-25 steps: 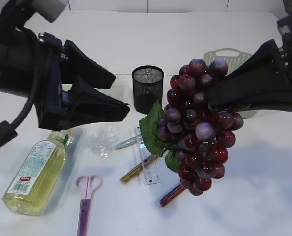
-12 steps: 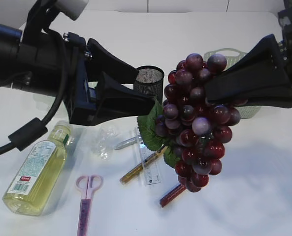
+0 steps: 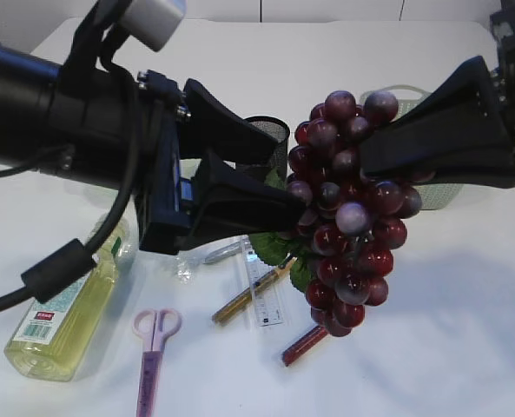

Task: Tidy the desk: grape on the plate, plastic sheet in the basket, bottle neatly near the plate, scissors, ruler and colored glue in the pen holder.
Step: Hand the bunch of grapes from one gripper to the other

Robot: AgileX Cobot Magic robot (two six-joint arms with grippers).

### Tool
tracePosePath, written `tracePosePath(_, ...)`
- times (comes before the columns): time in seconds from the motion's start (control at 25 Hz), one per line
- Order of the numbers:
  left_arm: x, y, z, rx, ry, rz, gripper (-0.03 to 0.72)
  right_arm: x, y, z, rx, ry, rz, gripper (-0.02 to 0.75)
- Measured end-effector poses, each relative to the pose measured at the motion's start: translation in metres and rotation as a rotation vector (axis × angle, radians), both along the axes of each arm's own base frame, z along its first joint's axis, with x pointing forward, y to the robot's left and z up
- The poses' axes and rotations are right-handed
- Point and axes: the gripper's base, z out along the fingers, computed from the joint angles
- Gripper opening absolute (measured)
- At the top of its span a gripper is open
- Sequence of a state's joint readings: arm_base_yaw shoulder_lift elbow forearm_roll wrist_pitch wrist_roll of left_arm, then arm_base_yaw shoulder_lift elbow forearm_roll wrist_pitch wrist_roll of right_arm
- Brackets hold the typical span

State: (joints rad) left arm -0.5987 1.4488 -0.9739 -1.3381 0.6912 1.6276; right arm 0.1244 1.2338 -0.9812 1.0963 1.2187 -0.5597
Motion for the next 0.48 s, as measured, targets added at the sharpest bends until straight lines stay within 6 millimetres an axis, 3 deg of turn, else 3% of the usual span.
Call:
tracePosePath(0.2, -0.008, -0.013, 0.000, 0.019, -0.061, -0.005, 0.584, 0.000, 0.001, 0.001, 0.014, 0.001, -0.004, 0.134)
tracePosePath(0.48, -0.001, -0.016, -0.006, 0.041, -0.088, 0.050, 0.584, 0.000, 0.001, 0.002, 0.022, 0.002, -0.005, 0.134)
